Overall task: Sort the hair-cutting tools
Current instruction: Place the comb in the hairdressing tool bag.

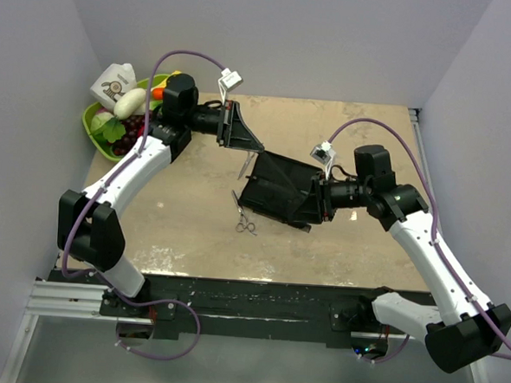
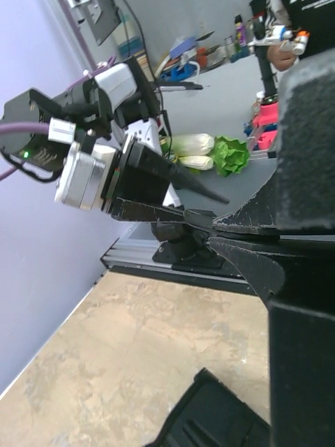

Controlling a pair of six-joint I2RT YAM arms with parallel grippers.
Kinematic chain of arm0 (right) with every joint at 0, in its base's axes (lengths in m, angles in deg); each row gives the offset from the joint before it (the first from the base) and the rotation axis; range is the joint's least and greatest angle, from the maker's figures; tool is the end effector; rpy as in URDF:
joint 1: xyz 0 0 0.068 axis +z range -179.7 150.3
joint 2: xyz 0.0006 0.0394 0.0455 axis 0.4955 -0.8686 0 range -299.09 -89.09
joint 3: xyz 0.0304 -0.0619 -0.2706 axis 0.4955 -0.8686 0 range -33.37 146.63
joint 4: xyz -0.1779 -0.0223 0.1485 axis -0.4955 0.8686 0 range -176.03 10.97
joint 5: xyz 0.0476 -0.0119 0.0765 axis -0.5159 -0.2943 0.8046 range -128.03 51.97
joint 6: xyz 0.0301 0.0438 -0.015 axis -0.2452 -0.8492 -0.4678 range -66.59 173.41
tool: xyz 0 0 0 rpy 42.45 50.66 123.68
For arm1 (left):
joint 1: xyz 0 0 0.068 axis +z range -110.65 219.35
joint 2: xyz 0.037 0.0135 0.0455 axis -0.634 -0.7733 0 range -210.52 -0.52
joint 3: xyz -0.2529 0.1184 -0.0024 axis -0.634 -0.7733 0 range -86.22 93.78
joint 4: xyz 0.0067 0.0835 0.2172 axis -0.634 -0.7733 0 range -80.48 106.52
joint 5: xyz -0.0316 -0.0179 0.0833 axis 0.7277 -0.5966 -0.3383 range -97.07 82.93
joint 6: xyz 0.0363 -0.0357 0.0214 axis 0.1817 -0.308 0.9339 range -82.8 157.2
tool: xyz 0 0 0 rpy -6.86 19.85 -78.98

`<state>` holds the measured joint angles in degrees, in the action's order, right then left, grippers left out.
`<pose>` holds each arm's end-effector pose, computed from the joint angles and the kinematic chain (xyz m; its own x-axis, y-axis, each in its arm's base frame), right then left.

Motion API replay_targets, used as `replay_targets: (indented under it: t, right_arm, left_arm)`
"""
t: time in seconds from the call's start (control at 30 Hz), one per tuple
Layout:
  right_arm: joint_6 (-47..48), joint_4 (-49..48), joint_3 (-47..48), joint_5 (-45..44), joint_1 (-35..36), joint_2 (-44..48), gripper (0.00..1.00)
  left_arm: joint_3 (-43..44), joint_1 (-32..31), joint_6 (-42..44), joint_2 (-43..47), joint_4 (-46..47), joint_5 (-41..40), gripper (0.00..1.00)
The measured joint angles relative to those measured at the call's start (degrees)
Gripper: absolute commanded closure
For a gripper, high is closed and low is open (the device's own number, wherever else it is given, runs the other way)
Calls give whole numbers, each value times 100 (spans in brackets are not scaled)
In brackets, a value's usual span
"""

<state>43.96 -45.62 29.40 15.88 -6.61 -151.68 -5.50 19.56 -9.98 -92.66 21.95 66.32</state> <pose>0.1562 0.0996 0.3524 -0.7171 -0.2007 -0.6675 -0.6902 0.3374 0.6401 0.3042 -0.1477 0.3916 -0.7954 0.0634 -0.6027 0.6034 -0.0105 -0.7974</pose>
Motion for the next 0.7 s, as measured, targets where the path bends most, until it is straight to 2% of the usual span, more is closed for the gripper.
replay_targets:
  t: [0.1, 0.17, 0.2, 0.3, 0.53, 0.7]
  right_arm:
    - [-107, -87, 20, -9, 4, 0, 47]
    - [-201, -192, 31, -33, 4, 11, 43]
    - [-229, -240, 39, -44, 4, 17, 35]
    - [-317, -275, 155, -92, -17, 31, 1]
    - [-345, -96, 997, -680, -455, -85, 1]
    - [-546, -225, 1550, -1602, -815, -374, 2]
  left_arm:
    - [0, 15, 146, 11, -337, -234, 100]
    - [0, 37, 181, 11, -498, -398, 100]
    - [0, 50, 177, 11, -527, -472, 100]
    - [-7, 81, 74, 22, -540, -682, 100]
    - [-142, 258, -354, 365, -264, -1401, 100]
    - [-474, 483, -625, 811, 120, -1845, 100]
